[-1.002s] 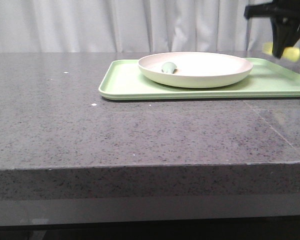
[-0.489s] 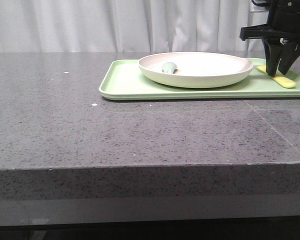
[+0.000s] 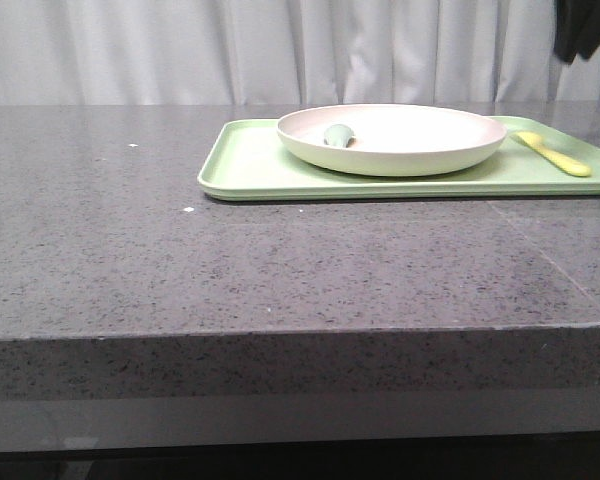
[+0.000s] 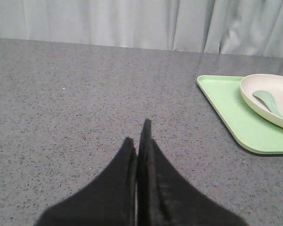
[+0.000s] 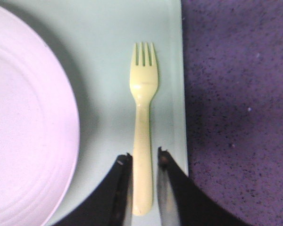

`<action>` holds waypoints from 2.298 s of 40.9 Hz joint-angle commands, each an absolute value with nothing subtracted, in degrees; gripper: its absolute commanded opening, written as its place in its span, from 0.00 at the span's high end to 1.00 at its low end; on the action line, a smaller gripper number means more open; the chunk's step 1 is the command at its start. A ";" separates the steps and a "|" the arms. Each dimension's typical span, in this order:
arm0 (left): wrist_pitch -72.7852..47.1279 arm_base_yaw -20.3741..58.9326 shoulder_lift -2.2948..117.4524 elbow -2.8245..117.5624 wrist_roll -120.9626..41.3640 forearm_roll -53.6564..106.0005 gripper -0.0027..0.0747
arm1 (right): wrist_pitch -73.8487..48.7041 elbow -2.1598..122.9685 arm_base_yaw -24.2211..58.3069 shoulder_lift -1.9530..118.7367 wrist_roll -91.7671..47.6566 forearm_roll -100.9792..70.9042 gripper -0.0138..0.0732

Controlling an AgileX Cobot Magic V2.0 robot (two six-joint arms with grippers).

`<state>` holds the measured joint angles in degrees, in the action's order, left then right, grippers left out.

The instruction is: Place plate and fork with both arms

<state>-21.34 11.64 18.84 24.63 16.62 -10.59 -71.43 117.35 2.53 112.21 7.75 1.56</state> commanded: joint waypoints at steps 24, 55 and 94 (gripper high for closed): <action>-17.00 11.64 19.21 26.06 16.48 -10.90 0.99 | -71.04 110.01 6.60 86.11 5.14 1.35 0.92; -17.00 11.64 19.21 26.06 16.48 -10.90 0.99 | -28.32 35.03 8.39 29.06 5.14 2.13 0.92; -17.00 11.64 19.21 26.06 16.48 -10.90 0.99 | -20.01 22.31 8.39 5.60 5.14 2.13 0.92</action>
<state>-21.34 11.64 18.84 24.63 16.62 -10.59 -25.08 21.11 8.40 4.82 5.70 1.43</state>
